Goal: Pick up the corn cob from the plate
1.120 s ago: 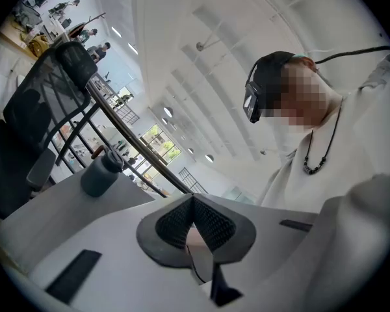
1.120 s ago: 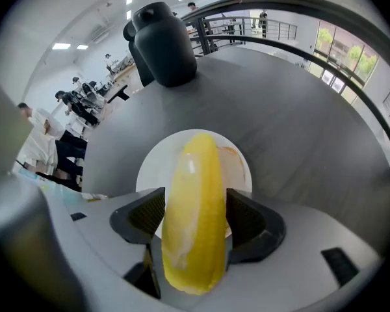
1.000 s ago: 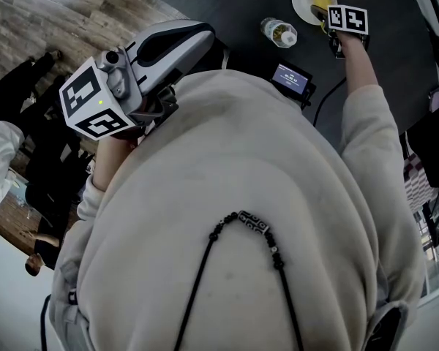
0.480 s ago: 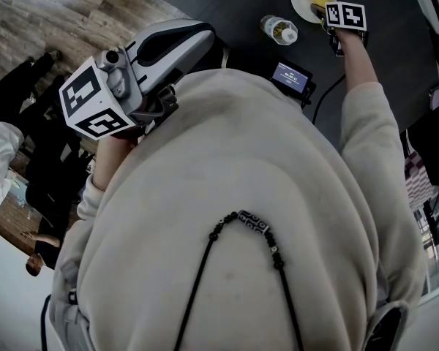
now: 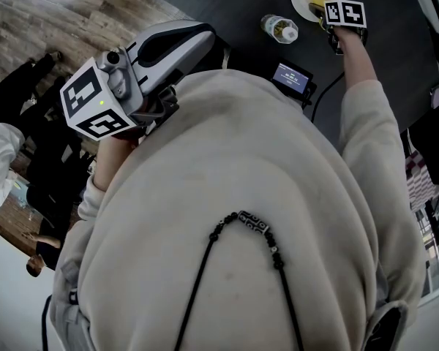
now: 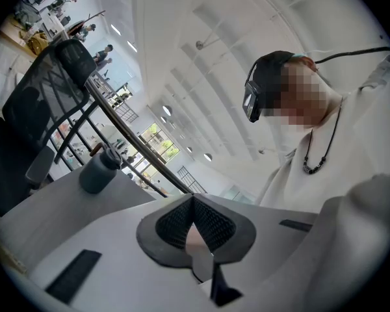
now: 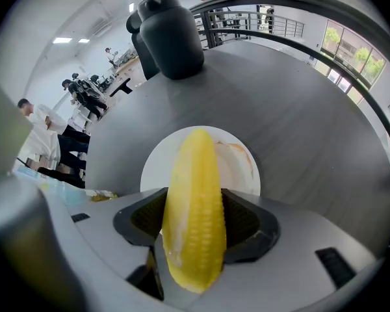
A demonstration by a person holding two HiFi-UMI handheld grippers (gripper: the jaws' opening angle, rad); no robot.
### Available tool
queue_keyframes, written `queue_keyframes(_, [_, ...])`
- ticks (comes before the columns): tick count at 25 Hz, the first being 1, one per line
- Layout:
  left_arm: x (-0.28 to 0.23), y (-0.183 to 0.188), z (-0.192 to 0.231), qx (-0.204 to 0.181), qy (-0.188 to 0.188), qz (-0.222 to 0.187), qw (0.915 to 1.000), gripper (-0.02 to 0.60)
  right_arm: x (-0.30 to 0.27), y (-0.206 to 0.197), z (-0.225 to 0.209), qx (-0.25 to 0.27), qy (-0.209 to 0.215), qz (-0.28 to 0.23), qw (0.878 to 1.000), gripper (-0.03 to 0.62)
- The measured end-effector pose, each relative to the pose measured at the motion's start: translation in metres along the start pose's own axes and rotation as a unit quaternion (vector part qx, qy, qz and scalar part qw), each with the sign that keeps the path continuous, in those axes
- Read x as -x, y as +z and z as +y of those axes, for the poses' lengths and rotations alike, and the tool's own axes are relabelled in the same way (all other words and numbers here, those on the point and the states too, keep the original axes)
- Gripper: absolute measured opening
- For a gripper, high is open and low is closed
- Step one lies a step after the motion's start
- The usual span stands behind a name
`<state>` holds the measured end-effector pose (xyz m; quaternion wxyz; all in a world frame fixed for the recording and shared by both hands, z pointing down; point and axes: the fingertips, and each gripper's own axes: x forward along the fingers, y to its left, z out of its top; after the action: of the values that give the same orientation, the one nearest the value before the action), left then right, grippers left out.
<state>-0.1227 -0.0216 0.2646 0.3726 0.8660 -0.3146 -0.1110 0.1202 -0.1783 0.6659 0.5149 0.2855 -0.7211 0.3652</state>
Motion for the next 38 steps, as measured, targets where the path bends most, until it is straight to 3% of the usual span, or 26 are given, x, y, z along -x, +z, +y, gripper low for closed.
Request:
queue_keyframes(16, [-0.001, 0.0, -0.002, -0.005, -0.002, 0.006, 1.0, 0.002, -0.002, -0.001, 0.001, -0.008, 0.008, 0.002, 1.0, 0.258])
queue_keyframes(23, [-0.004, 0.001, -0.008, -0.01, -0.02, 0.016, 0.9996, 0.002, 0.024, -0.014, 0.004, -0.029, 0.01, -0.028, 0.999, 0.258])
queue_keyframes(30, [-0.032, 0.002, -0.014, -0.015, -0.057, 0.047, 0.9972, 0.002, 0.055, -0.066, -0.013, -0.097, 0.003, -0.048, 0.994, 0.258])
queue_keyframes(38, [-0.082, -0.005, -0.031, -0.028, -0.122, 0.102, 0.987, 0.002, 0.089, -0.147, -0.033, -0.177, -0.01, -0.076, 0.981, 0.258])
